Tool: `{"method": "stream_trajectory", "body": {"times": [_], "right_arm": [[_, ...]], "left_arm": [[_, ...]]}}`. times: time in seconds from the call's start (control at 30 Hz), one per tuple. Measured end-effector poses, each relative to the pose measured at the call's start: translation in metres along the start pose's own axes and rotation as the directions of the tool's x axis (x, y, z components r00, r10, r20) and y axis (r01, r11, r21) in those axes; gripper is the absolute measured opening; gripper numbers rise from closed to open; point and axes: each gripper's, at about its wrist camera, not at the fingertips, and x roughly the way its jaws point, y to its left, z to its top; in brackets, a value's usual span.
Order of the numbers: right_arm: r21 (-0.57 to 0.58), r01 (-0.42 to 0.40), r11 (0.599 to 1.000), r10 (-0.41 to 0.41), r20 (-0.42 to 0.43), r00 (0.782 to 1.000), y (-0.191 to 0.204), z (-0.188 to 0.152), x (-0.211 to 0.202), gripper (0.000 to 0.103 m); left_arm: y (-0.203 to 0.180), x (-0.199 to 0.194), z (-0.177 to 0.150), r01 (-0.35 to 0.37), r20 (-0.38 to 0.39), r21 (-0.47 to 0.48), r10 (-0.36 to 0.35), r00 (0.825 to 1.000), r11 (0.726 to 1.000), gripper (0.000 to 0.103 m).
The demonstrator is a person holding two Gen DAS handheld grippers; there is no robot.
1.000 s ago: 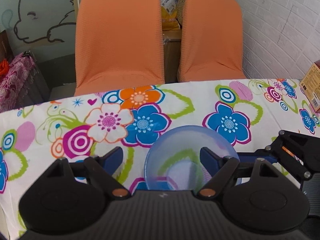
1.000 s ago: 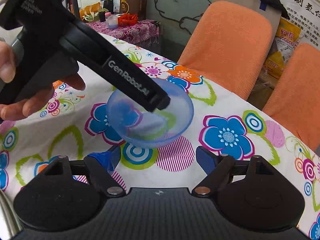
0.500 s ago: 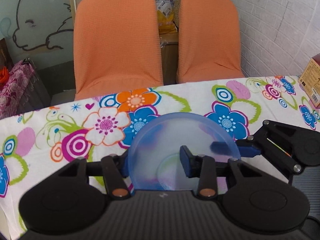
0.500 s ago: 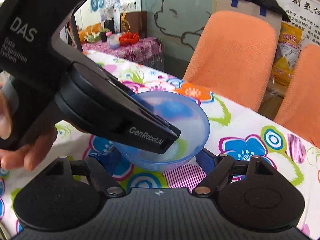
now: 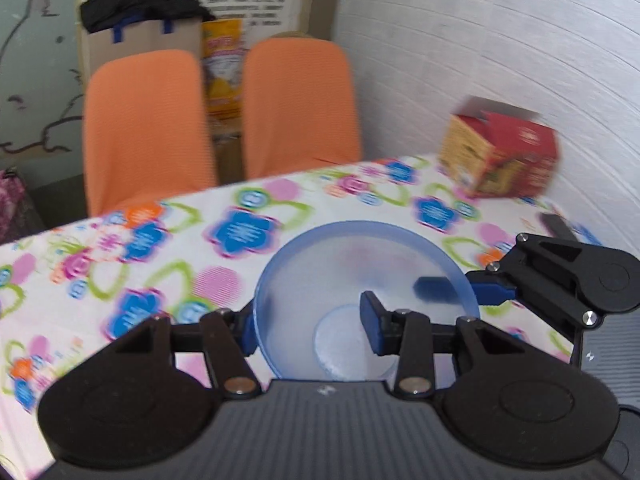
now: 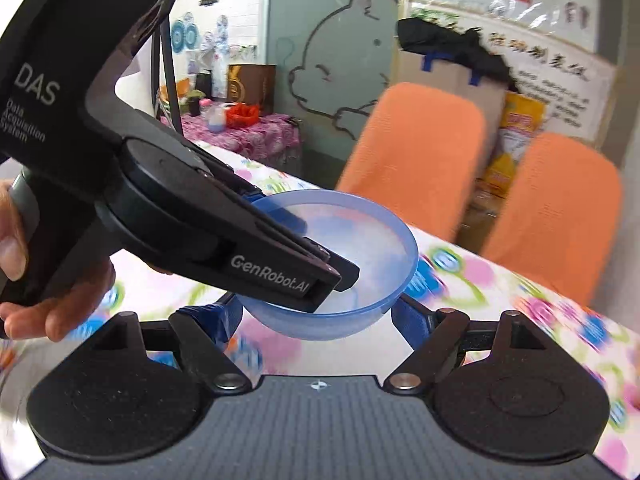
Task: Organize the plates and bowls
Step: 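Carry the blue bowl into the white bowl and open the left tool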
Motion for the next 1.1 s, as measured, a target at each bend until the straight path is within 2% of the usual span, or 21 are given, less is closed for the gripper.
{"method": "stream_trajectory", "body": {"times": [0.07,0.13,0.27,0.4,0.53,0.77,0.8,0.83,0.97,1.03,1.1], "right_arm": [[0.008,0.043,0.999,-0.043,-0.017,0.999,0.003,-0.023,-0.026,0.068],[0.025,0.082,0.996,-0.081,-0.043,0.996,0.006,-0.048,-0.046,0.068],[0.075,0.142,0.987,-0.137,-0.079,0.987,0.012,-0.083,-0.062,0.070],[0.146,0.132,0.980,-0.121,-0.079,0.990,0.008,-0.102,-0.063,0.070],[0.155,0.120,0.981,-0.110,-0.069,0.991,0.007,-0.113,-0.063,0.070],[0.168,0.105,0.980,-0.094,-0.072,0.993,0.006,-0.130,-0.070,0.070],[0.162,0.111,0.981,-0.100,-0.075,0.992,0.006,-0.131,-0.070,0.070],[0.155,0.117,0.981,-0.106,-0.076,0.991,0.006,-0.132,-0.069,0.070],[0.136,0.126,0.983,-0.114,-0.088,0.990,0.007,-0.136,-0.069,0.069],[0.135,0.127,0.983,-0.116,-0.090,0.989,0.007,-0.137,-0.071,0.069],[0.139,0.128,0.982,-0.116,-0.092,0.989,0.007,-0.137,-0.073,0.069]], "left_arm": [[-0.031,0.000,-0.018,0.041,-0.020,0.019,-0.040,0.999,0.999,0.042],[-0.060,0.004,-0.037,0.077,-0.043,0.039,-0.075,0.996,0.996,0.048],[-0.097,0.011,-0.064,0.077,-0.068,0.097,-0.071,0.995,0.992,0.050],[-0.105,0.015,-0.077,0.066,-0.087,0.126,-0.055,0.995,0.990,0.050],[-0.103,0.019,-0.080,0.049,-0.087,0.132,-0.038,0.996,0.990,0.050],[-0.101,0.030,-0.080,0.066,-0.117,0.110,-0.053,0.992,0.992,0.052],[-0.102,0.031,-0.080,0.067,-0.118,0.113,-0.054,0.992,0.991,0.056],[-0.103,0.032,-0.081,0.072,-0.121,0.115,-0.058,0.991,0.991,0.064],[-0.106,0.031,-0.083,0.073,-0.122,0.133,-0.056,0.991,0.989,0.077],[-0.107,0.028,-0.083,0.079,-0.113,0.136,-0.064,0.992,0.988,0.090],[-0.108,0.025,-0.082,0.061,-0.099,0.142,-0.047,0.994,0.988,0.091]]}}
